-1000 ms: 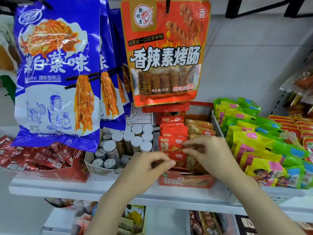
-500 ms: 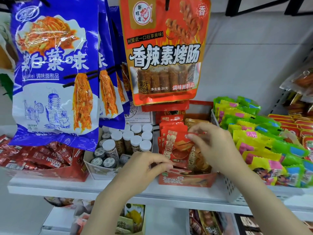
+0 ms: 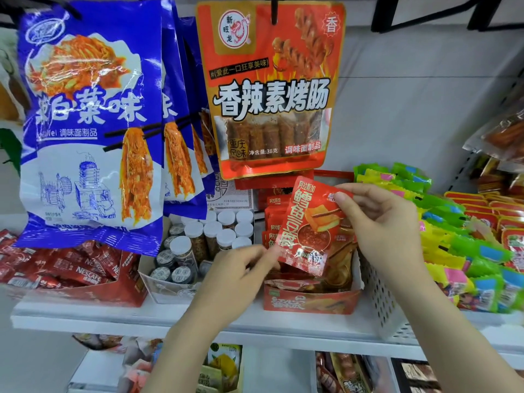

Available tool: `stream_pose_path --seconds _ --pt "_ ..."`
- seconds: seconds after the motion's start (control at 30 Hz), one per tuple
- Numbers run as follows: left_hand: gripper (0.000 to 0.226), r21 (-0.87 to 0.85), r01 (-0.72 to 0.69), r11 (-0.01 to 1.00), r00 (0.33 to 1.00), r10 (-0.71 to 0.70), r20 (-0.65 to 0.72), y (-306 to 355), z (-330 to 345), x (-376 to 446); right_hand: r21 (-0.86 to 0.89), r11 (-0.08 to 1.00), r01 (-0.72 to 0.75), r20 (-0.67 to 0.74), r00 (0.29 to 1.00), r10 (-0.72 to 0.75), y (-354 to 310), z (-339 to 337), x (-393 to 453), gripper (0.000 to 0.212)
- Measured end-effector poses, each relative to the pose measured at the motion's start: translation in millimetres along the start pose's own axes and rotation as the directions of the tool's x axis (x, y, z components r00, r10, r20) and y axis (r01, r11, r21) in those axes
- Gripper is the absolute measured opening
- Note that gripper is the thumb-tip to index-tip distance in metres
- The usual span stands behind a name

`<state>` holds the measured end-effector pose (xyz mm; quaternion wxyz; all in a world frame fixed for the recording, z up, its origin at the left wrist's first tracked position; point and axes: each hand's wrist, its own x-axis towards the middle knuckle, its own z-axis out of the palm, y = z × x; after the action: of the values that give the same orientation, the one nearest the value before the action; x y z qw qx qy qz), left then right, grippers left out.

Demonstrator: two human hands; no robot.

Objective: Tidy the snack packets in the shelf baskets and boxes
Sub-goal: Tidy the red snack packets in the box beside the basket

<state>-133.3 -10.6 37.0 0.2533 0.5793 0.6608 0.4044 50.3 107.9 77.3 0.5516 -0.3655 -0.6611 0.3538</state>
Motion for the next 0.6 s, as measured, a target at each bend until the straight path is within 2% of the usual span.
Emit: stream_pose_path --seconds 0.07,0.1,0.2,0.3,0.5,0.53,0.6 --pt "0.041 -0.102 0.026 0.994 0.987 -0.041 -0.152 2.8 1.8 3.9 0.06 0.998 -0.028 -0.005 1.0 0.028 -1.4 0.1 1.6 0.018" --pt "0.032 -0.179 0.048 0.983 0.984 -0.077 -0.163 4.2 1.7 5.8 0.104 0.993 -0.05 -0.002 0.999 0.05 -2.2 -0.2 2.2 0.017" --pt "0.028 -0.373 0.107 0.922 0.989 -0.139 -0.059 5.9 -0.7 6.5 0.234 0.96 -0.152 0.022 0.988 0.151 -3.7 -0.4 3.5 0.011" --pt "0.013 -0.465 0.106 0.879 0.989 -0.141 -0.042 8.1 -6.0 4.5 0.304 0.927 -0.221 0.038 0.975 0.22 -4.6 -3.1 4.5 0.01" --pt "0.019 -0.565 0.1 0.819 0.99 -0.138 -0.025 11.6 -10.1 0.2 0.342 0.9 -0.271 0.051 0.962 0.27 -4.4 -0.4 1.5 0.008" --pt "0.02 -0.622 0.089 0.778 0.993 -0.119 -0.007 13.9 -10.3 -0.1 0.397 0.869 -0.295 0.078 0.954 0.288 -5.9 0.7 1.4 0.007" --pt "0.034 -0.793 0.081 0.604 0.996 -0.078 0.042 21.1 -9.0 0.2 0.52 0.788 -0.329 0.173 0.944 0.28 -9.6 2.1 1.4 0.011"
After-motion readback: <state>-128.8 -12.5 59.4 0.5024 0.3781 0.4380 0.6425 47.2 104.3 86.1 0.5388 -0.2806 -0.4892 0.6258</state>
